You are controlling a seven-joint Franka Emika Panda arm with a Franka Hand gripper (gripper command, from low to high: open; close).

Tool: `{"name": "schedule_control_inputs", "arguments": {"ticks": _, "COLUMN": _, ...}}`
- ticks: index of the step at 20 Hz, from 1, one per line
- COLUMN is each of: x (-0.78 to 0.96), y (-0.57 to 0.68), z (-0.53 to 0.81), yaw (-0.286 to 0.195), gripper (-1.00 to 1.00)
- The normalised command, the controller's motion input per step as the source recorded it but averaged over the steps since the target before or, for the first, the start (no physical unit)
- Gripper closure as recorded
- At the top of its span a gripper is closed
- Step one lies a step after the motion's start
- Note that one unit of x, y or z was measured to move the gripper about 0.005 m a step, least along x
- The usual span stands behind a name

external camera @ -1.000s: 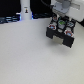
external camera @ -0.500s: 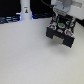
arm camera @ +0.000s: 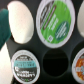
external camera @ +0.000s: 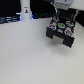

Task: Open the kcup holder, insert the kcup into the holder, and close the kcup holder

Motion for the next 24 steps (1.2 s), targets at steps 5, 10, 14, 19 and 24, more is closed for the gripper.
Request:
{"name": "schedule_control_inputs", "arguments": {"ticks": 5, "x": 0.66, "y": -0.46, "z": 0.32, "yaw": 0.008, "gripper": -1.00}}
{"name": "schedule_control_inputs", "arguments": {"ticks": 10, "x": 0.79, "y": -0.39, "z": 0.18, "yaw": -0.002, "gripper": -1.00}}
{"name": "schedule_control_inputs", "arguments": {"ticks": 14, "x": 0.85, "y": -0.34, "z": 0.08, "yaw": -0.002, "gripper": -1.00}}
{"name": "schedule_control_inputs", "arguments": {"ticks": 19, "x": 0.83, "y": -0.20, "z": 0.00, "yaw": 0.007, "gripper": -1.00}}
{"name": "schedule_control_inputs", "arguments": {"ticks": 24, "x": 0.79, "y": 0.01, "z": -0.11, "yaw": 0.058, "gripper": -1.00}}
